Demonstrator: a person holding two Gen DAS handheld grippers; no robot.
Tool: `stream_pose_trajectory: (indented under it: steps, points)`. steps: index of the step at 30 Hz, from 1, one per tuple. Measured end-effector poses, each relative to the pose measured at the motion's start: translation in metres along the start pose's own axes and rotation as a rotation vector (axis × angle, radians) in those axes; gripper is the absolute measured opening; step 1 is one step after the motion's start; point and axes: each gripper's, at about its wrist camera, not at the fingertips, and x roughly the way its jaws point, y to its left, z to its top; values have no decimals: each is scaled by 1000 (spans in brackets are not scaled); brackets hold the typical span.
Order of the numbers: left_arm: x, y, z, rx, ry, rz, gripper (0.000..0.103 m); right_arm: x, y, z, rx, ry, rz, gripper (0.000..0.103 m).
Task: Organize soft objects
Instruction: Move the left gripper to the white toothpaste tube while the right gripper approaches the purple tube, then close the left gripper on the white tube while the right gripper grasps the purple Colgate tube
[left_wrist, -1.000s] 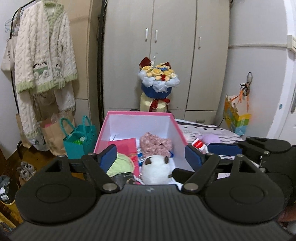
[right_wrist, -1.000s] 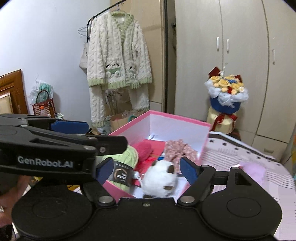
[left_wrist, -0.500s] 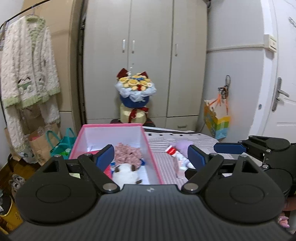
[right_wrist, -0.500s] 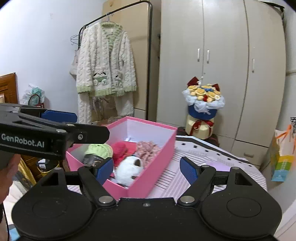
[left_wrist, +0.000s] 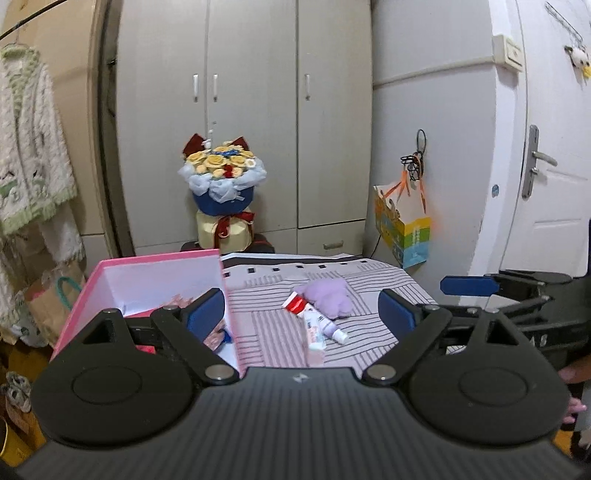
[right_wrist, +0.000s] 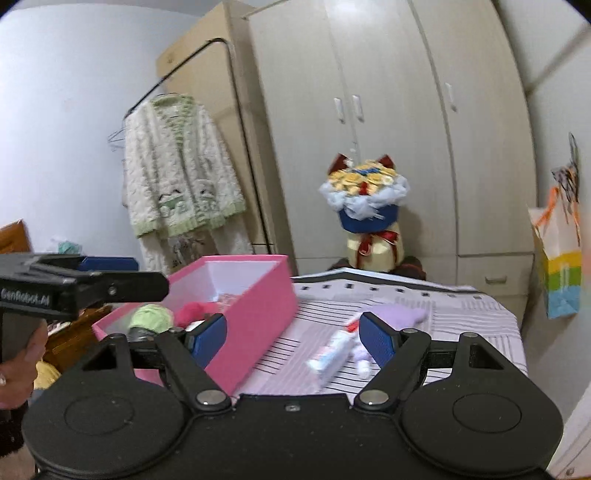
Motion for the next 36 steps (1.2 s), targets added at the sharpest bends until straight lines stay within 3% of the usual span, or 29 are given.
stream_pose_trajectory:
  steps: [4,7,9,11,14,18,23,29,31,36]
  points:
    - [26,-15,-4,28,-1,-13,89,12,-30,-2,21,10,-19,79]
    - [46,-22,-10,32,8,-22,89,23,-45,-5,11,35,-38,68]
    - [61,-25,-14,32,19,-29,89,34,-52,-7,-12,65,-42,52]
    - [77,-26,-18,21,33,-28,87,48,-50,-13,-95,132,-17,44]
    - [96,-23,-21,-47,29,-15,86,66,-34,-24,-244,201,3,44]
    - [124,-22,-25,-82,84,-29,74,88,-29,-28,-350,231,6,44]
    - [164,-17,-35,-129,170,-14,57,127,-49,-31,-338,314,69,44]
    - [209,-4,-46,-218,295,-7,42,161,-53,-37,-371,345,61,43]
    - [214,-6,-51,-203,313,16,31,171,-55,-38,-366,356,64,43]
    - [225,-2,-60,-230,350,38,25,192,-61,-45,-341,373,78,44]
